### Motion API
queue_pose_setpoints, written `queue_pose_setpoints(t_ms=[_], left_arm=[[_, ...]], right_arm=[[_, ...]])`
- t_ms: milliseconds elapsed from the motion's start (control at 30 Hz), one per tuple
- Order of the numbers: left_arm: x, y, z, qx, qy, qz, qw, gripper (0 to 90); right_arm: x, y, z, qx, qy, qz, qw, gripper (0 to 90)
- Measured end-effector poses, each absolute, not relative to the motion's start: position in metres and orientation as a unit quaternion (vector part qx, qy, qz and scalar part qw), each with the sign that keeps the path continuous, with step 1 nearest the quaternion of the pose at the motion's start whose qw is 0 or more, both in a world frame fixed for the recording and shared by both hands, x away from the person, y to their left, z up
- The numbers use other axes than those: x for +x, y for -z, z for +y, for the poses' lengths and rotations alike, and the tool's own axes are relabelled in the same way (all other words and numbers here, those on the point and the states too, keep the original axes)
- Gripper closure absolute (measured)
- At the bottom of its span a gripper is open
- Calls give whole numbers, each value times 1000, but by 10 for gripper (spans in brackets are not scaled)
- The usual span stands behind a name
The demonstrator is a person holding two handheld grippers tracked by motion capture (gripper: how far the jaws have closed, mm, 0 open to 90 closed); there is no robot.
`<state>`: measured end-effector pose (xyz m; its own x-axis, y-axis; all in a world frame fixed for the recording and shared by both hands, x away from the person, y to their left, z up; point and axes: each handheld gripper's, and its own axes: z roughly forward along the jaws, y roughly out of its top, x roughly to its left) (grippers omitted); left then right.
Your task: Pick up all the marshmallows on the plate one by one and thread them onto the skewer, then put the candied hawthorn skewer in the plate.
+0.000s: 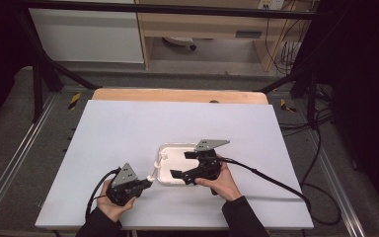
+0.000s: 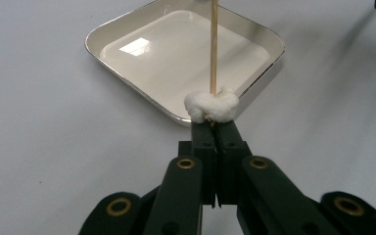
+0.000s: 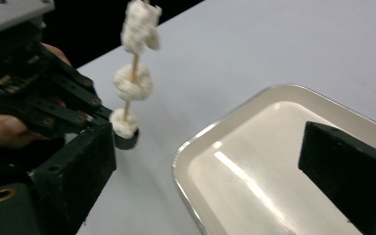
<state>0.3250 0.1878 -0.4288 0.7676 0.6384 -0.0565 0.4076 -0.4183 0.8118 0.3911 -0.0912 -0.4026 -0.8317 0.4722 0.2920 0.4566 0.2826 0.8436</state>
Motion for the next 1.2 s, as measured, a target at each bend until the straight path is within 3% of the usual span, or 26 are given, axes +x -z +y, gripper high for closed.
queue_pose_setpoints(t_ms=[367,1200], left_arm=[[328,425,189,829,-120,333,433,887],[353,395,169,829,-103,356,420,885]], right_arm=[[390,419,-136,334,-480,809,65,9],[367,445,-233,385,-432,807,113,7]])
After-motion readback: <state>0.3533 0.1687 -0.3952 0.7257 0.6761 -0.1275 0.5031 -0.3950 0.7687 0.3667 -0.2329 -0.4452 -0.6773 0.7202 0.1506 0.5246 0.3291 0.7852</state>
